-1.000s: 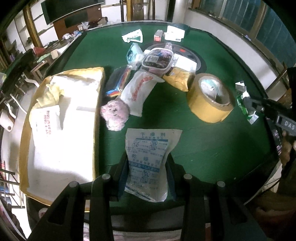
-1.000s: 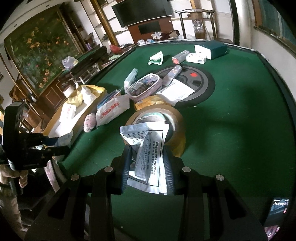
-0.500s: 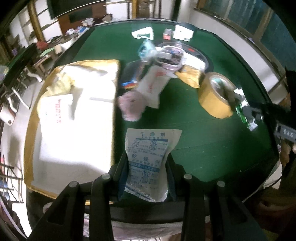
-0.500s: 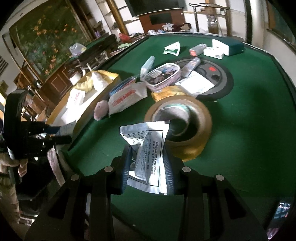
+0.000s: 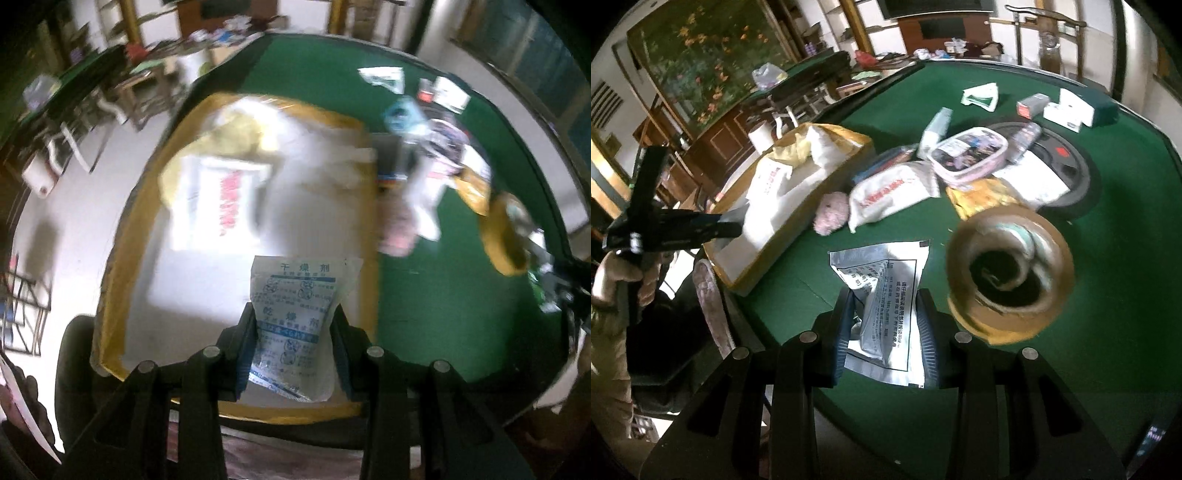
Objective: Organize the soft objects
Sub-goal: 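Carry both packets over the box with both grippers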
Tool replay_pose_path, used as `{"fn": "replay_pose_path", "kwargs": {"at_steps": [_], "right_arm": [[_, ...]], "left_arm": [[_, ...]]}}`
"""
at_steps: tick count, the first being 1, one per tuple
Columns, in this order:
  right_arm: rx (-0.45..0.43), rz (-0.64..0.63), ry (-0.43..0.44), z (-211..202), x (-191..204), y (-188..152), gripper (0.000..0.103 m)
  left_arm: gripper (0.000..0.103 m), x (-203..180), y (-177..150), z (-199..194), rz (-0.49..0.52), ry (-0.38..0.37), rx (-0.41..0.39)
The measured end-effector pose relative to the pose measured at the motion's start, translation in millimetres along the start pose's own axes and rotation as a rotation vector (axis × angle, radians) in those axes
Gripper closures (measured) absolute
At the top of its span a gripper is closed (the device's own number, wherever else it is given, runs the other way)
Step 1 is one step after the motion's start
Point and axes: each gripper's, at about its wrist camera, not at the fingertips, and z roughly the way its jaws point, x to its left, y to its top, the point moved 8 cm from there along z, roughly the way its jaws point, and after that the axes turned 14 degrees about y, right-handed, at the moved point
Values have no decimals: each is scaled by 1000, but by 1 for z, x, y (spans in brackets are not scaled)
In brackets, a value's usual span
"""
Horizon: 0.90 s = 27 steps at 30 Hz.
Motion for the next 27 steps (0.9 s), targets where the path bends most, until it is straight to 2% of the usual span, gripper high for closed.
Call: {"fn": "replay_pose_path", "kwargs": {"at_steps": [7, 11, 19, 27], "right_arm": [[31, -43, 27, 21, 23, 30, 69], [47, -62, 56, 41, 39, 52, 69], [102, -50, 172, 104, 77, 107, 69], [188, 27, 153, 186, 73, 137, 69]], "left_arm": [[65, 41, 2, 29, -67, 56, 54], [65, 51, 11, 44, -81, 75, 62], [65, 59, 23, 61, -69, 115, 52], [65, 66, 31, 64, -79, 134, 34]]}}
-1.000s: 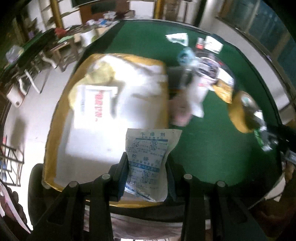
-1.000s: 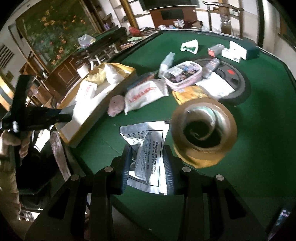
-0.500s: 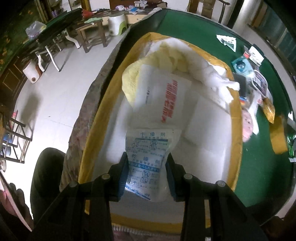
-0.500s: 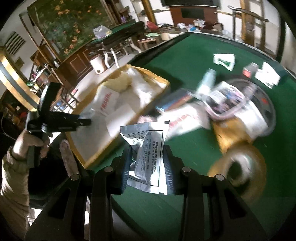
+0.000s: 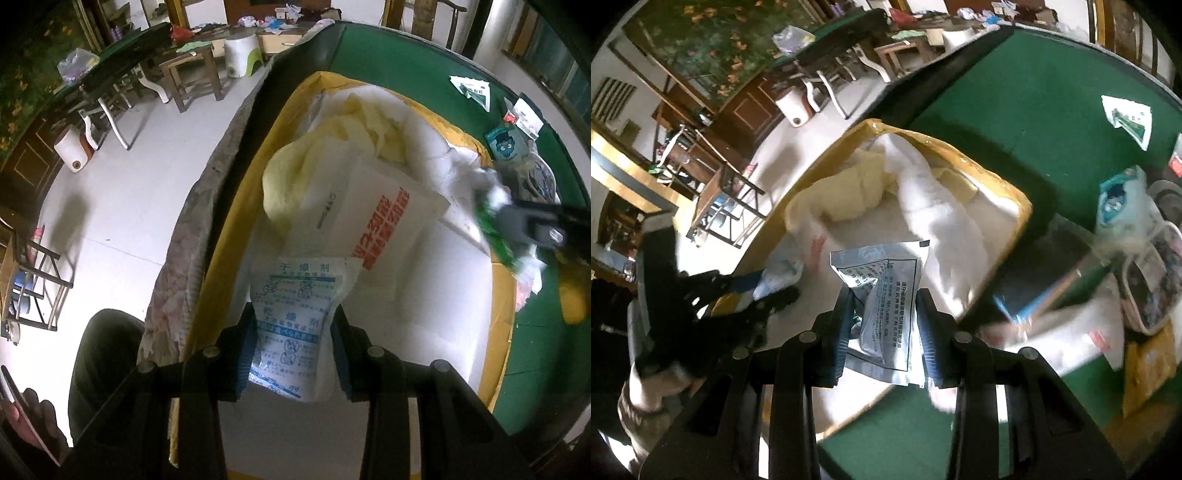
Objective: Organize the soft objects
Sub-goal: 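Carry both packets over the box with both grippers, then open the left gripper over the box while the right gripper opens too, then grasp the white red-printed plastic bag on the table with the left gripper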
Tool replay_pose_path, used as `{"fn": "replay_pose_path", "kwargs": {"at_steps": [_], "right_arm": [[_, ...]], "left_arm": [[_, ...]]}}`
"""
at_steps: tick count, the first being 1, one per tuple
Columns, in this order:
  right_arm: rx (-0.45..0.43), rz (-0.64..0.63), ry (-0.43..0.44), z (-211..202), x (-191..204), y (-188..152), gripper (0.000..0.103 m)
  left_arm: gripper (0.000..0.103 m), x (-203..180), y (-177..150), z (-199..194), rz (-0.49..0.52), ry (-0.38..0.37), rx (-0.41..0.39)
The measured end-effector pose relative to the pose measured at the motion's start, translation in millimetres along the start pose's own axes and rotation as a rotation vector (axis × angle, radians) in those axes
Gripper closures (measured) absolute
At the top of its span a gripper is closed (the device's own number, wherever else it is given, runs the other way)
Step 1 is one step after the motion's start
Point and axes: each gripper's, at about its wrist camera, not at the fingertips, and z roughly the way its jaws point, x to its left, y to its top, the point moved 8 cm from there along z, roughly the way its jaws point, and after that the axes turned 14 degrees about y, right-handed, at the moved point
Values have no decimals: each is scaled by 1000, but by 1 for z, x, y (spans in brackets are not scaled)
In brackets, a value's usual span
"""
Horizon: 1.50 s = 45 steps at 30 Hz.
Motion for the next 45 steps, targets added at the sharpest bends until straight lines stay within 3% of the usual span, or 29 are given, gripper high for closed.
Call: {"fn": "replay_pose_path", "kwargs": {"at_steps": [12, 18, 19, 20, 22, 27, 28, 31, 37, 43, 45], "right_arm": [[10, 2, -39, 50, -2, 28, 69], [4, -12, -43, 53, -4, 35, 62], [2, -15, -38, 51, -3, 34, 59], [-2, -14, -29, 49, -2, 34, 50], [-20, -14, -11, 40, -1, 32, 45], [-67, -33, 18, 6, 12, 18, 45], [-71, -39, 24, -2, 14, 14, 44], [-97, -64, 42, -32, 21, -5, 30], [-167, 1, 52, -97, -2, -65, 29], [-238, 176, 2, -144, -63, -152, 22], [-270, 229, 45, -157, -78, -179, 22]], "left_arm": [[64, -4, 2, 1, 9, 17, -16], [54, -8, 4, 0, 11, -16, -17], [54, -9, 3, 0, 12, -20, -17], [53, -9, 3, -1, 10, -22, -15], [52, -8, 1, -2, -2, -33, -7], [50, -2, -8, -10, -46, -71, 18], [50, -2, -10, -14, -54, -72, 14], [49, -1, -12, -27, -64, -75, -2], [48, -13, -18, -56, -38, -53, -46], [44, -68, -25, -87, 83, -93, -93], [44, -97, -24, -94, 152, -108, -98]]}}
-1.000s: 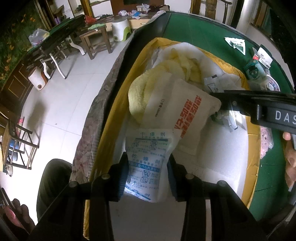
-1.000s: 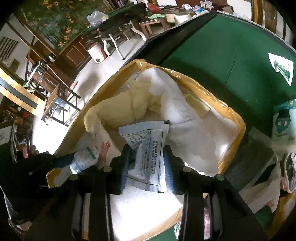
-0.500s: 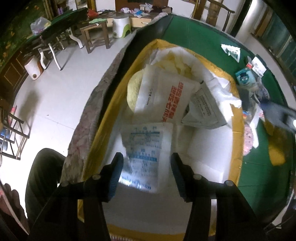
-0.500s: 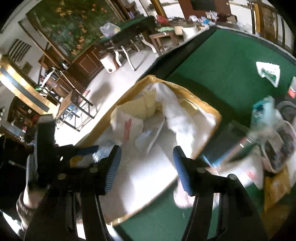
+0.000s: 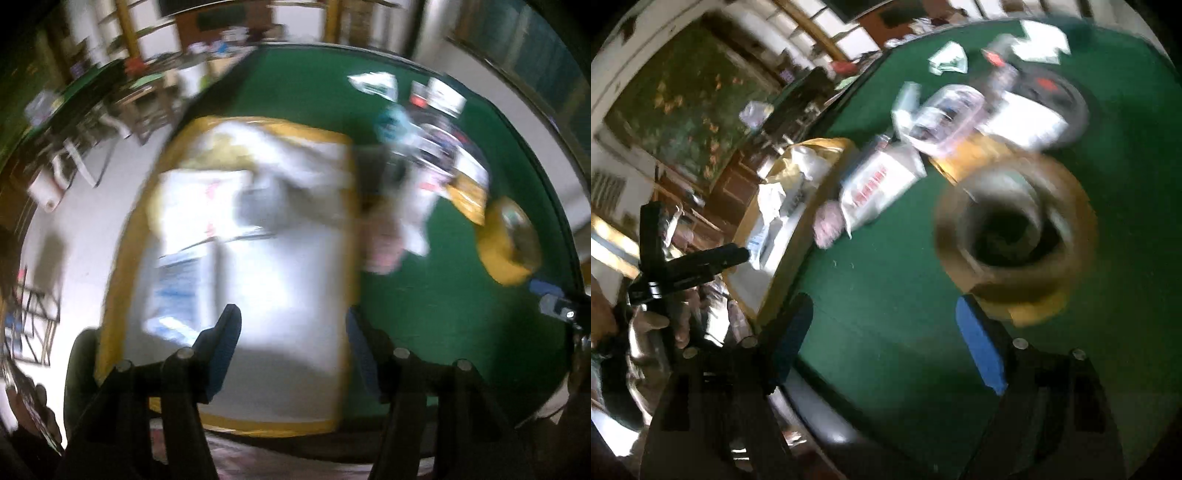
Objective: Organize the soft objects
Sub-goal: 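Grasp the white red-printed plastic bag on the table with the left gripper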
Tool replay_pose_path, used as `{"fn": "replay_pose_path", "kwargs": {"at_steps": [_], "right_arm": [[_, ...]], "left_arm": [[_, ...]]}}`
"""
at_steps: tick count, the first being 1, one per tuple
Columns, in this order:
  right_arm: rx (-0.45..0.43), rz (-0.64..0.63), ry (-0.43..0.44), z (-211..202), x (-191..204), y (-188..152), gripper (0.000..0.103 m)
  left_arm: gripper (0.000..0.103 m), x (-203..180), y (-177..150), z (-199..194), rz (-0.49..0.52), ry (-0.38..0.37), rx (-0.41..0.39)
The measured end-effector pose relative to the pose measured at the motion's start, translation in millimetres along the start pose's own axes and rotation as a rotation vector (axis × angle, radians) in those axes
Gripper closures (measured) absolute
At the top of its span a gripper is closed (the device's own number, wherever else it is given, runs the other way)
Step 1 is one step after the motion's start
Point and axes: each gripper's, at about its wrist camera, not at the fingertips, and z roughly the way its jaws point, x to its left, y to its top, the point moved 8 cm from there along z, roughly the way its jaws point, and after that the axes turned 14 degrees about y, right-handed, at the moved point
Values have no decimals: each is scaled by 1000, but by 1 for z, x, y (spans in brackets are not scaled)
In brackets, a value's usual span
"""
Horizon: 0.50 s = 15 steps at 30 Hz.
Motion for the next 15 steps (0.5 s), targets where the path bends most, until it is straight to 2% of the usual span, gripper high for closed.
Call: {"fn": "replay_pose_path", "kwargs": {"at_steps": [3, 6, 11, 15], "right_arm": [[-38, 55, -45, -19, -20, -18, 22], [-68, 51, -20, -37, -21, -22, 22], [-106, 50, 0, -57, -26, -20, 22], [-132, 65, 10, -70, -33, -24, 22]], "left_arm": [[44, -42, 15, -3, 87, -8, -15], [44, -84, 37, 0, 160, -25, -45], [44, -130, 73, 24, 248, 51, -68], [44, -149, 91, 49, 320, 131, -78]]}}
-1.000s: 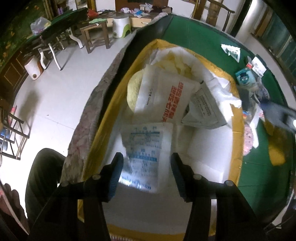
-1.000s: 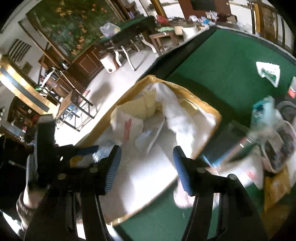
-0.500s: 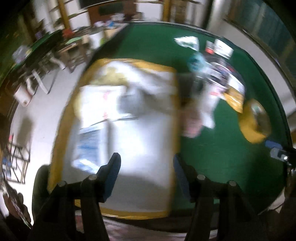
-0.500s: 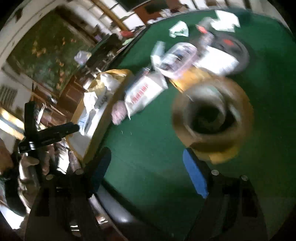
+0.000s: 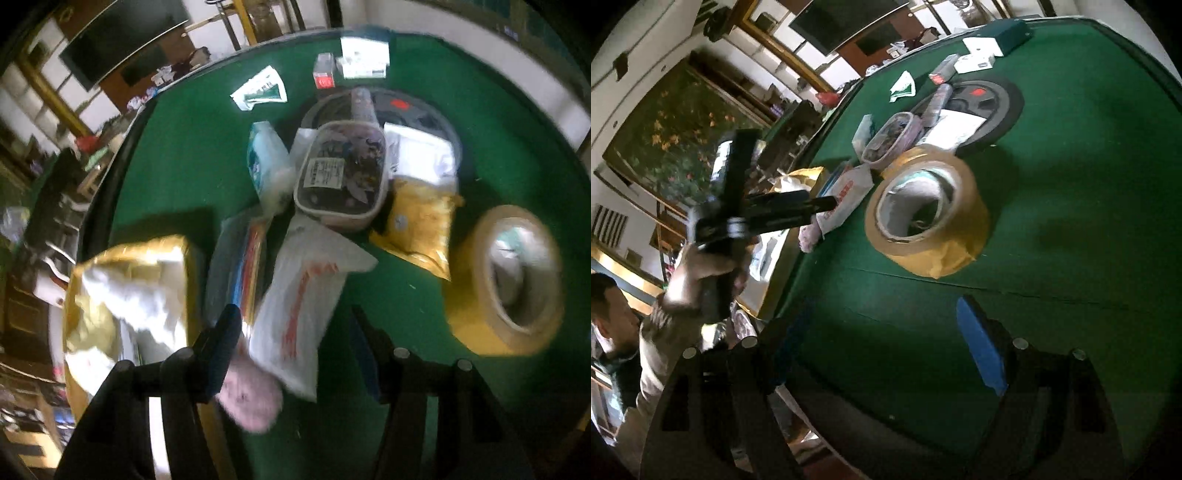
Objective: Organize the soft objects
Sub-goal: 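Grasp the white red-printed plastic bag on the table with the left gripper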
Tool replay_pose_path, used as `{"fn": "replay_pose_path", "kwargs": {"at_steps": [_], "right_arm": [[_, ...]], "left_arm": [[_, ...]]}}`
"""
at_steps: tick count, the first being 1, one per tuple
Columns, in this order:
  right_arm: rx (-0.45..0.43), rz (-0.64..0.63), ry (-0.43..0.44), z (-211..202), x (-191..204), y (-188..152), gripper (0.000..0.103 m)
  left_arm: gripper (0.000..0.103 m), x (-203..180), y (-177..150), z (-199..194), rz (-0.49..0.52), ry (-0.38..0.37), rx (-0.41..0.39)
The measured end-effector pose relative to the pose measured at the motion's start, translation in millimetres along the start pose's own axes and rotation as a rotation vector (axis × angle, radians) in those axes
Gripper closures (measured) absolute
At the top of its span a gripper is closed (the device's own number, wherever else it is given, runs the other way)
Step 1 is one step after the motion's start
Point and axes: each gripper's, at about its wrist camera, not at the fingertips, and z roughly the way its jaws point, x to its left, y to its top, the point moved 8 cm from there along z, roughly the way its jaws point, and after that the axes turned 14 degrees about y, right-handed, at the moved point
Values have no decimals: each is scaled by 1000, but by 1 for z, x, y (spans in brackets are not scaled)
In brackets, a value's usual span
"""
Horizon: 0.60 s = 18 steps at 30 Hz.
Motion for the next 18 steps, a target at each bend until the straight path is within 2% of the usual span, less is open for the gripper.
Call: {"fn": "replay_pose_path", "kwargs": {"at_steps": [3, 6, 8, 11, 14, 18], "right_arm": [[-14, 22, 10, -5, -10, 1, 22], [-26, 45, 17, -11, -19, 2, 22], [-36, 53, 22, -15, -23, 4, 22], [-43, 55, 24, -19, -25, 5, 22], [-41, 55, 27, -18, -27, 6, 22], [-33, 60, 17, -16, -28, 6, 22]], "left_arm": [[44, -8, 2, 23, 17, 19, 59], [47, -12, 6, 28, -27, -34, 54], [56, -11, 6, 26, -59, -70, 67], [59, -13, -1, 17, -55, -97, 83], [59, -18, -24, 0, -62, -153, 101], [59, -33, -66, -30, -20, -165, 91]]}}
